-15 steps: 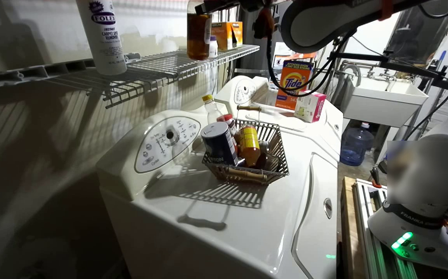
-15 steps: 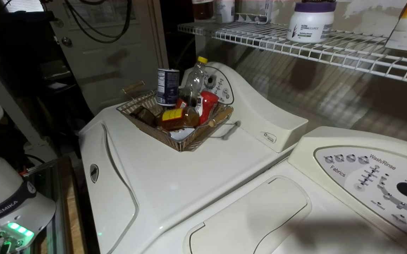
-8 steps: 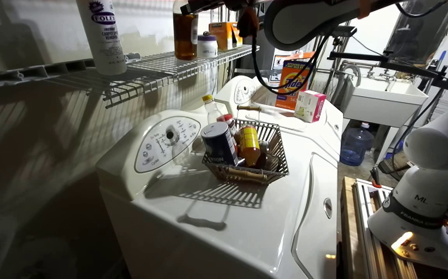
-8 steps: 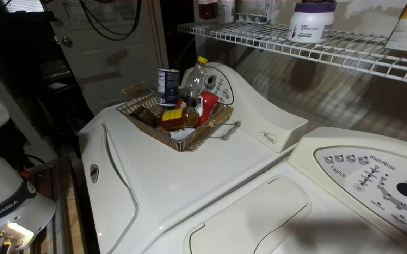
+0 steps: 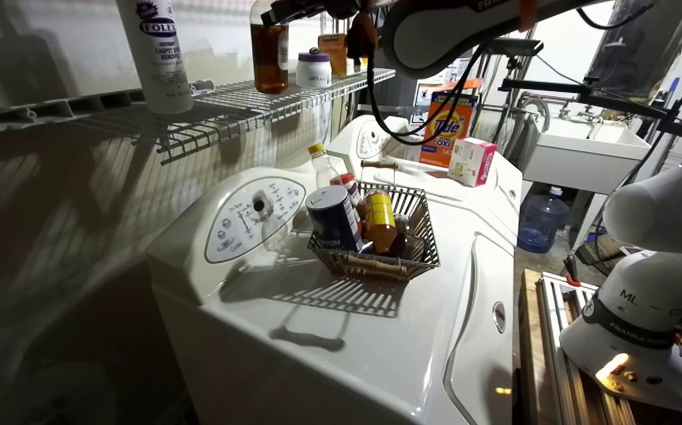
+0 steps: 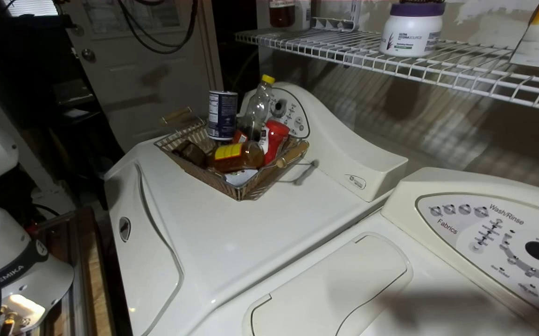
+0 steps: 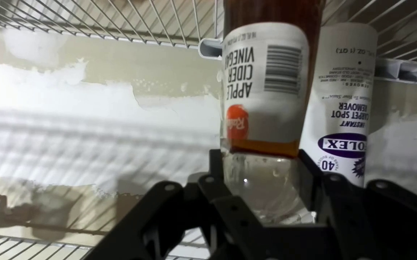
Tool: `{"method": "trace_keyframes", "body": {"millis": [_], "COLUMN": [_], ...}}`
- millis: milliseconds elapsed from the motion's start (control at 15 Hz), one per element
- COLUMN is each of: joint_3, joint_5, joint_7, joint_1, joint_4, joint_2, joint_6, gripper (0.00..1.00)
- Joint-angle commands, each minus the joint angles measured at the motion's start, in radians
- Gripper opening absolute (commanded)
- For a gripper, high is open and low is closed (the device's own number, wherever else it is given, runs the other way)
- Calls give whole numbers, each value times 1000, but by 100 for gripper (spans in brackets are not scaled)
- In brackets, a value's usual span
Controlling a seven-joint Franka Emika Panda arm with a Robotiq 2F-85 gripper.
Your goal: Pick up the bottle and place it on the shelf
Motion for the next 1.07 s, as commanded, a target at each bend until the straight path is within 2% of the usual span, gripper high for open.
{"method": "trace_keyframes", "body": {"millis": [0, 600, 1000], "joint_3": [159, 513, 717], "joint_5": [-15, 35, 66], "joint_7": [35, 49, 50], "joint_1": [-157, -496, -714], "joint_4": [66, 146, 206], "joint_2": [9, -27, -80], "joint_6": [-19, -41, -27], "gripper": [25, 25, 25]}}
